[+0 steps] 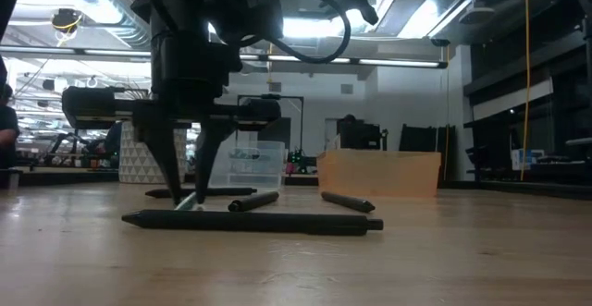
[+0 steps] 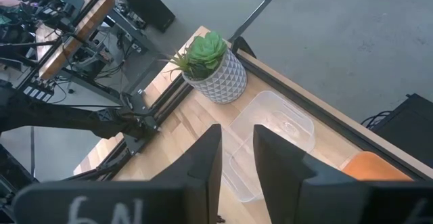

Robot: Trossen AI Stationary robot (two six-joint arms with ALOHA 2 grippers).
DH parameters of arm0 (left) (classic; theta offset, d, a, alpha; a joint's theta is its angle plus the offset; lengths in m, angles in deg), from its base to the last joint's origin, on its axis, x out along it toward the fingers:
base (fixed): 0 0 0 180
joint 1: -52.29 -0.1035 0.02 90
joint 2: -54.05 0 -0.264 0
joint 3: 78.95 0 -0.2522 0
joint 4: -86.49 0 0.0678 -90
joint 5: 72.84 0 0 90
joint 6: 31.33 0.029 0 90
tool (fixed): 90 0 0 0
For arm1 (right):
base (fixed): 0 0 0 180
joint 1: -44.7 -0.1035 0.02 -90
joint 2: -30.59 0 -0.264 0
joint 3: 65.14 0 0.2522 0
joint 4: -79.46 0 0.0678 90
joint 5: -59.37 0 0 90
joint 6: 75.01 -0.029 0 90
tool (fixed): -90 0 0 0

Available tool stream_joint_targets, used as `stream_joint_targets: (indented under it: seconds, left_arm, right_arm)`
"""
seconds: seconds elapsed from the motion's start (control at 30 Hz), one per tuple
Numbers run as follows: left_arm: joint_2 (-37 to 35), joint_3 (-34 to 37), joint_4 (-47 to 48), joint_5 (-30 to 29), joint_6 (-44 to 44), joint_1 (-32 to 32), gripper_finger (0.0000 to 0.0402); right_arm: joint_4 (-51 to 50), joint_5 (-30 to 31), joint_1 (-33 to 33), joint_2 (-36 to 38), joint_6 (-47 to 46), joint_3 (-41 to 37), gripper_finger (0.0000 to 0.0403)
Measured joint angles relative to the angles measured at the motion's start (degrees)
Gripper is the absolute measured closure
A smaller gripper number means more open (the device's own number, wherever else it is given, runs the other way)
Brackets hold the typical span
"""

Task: Sort pens & pencils
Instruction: Put the light green pencil into the orange bin

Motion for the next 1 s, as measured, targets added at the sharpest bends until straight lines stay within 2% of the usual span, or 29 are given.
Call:
stream_joint_targets:
  seconds: [0.37,1.0]
  left_arm:
    - [0.08,0.00,-0.39,0.94,-0.57,-0.04,0.0388]
    - [-0.36,-0.04,3.00,0.20,-3.08,0.00,0.0386]
  right_arm:
    - [-0.01,0.00,0.01,0.00,-0.13,0.00,0.0315]
    - [-0.02,0.00,0.01,0.00,0.00,0.00,0.0315]
